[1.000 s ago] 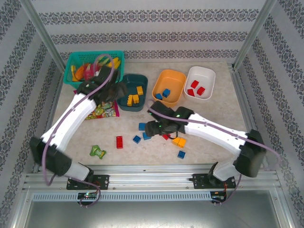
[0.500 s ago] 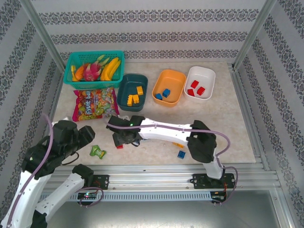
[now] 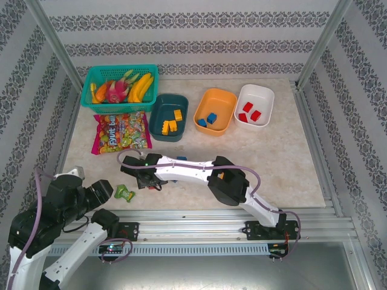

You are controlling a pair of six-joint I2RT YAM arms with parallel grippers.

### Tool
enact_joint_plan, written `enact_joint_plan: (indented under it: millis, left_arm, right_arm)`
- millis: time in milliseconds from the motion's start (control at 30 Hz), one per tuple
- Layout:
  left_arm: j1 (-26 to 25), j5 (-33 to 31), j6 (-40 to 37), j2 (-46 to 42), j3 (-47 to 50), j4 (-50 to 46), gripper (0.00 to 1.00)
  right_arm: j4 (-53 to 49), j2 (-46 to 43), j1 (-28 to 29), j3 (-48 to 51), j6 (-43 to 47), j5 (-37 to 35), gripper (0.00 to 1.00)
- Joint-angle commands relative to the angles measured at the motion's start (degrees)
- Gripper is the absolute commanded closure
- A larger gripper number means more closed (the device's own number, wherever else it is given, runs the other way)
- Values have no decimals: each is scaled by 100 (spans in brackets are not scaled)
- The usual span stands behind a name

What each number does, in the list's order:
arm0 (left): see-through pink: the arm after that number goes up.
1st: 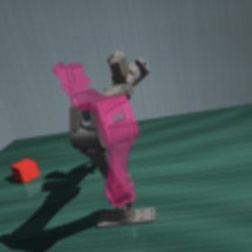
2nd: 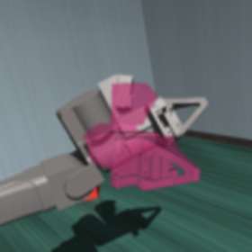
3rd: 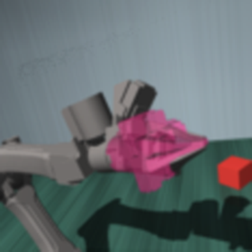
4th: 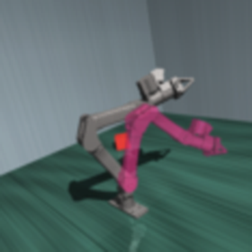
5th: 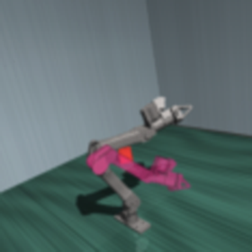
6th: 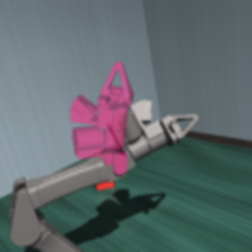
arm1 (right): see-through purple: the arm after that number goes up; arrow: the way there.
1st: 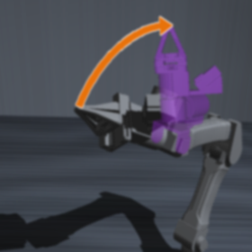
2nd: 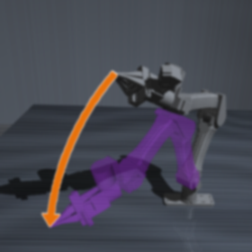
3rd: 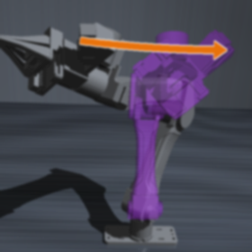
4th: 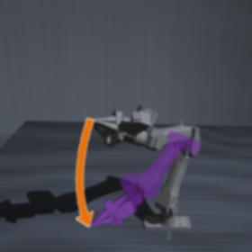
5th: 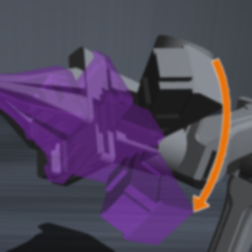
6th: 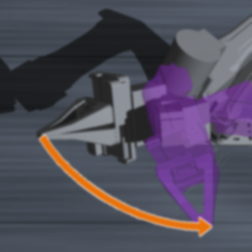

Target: Sort the legos into containers by color

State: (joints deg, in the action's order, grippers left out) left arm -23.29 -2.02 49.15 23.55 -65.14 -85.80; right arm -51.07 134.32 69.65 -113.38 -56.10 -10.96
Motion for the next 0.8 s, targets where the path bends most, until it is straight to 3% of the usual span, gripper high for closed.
enact_joint_plan:
  millis: [0,200,300,433,767]
  left_arm:
    - [-55,121,-254,-52,-174,-384,30]
    - [-53,209,-307,-57,-252,-354,30]
    - [-53,252,-335,-52,-270,-294,30]
    - [-53,444,-419,-52,-232,-41,30]
    - [-53,1649,-611,632,84,1830,30]
  right_arm:
    - [-214,286,84,-290,-189,-205,37]
    - [-365,507,85,-398,-273,-345,51]
    - [-336,517,72,-388,-273,-328,66]
    - [-342,309,60,-404,-176,-426,78]
    - [-694,-1447,-384,70,224,-1097,82]
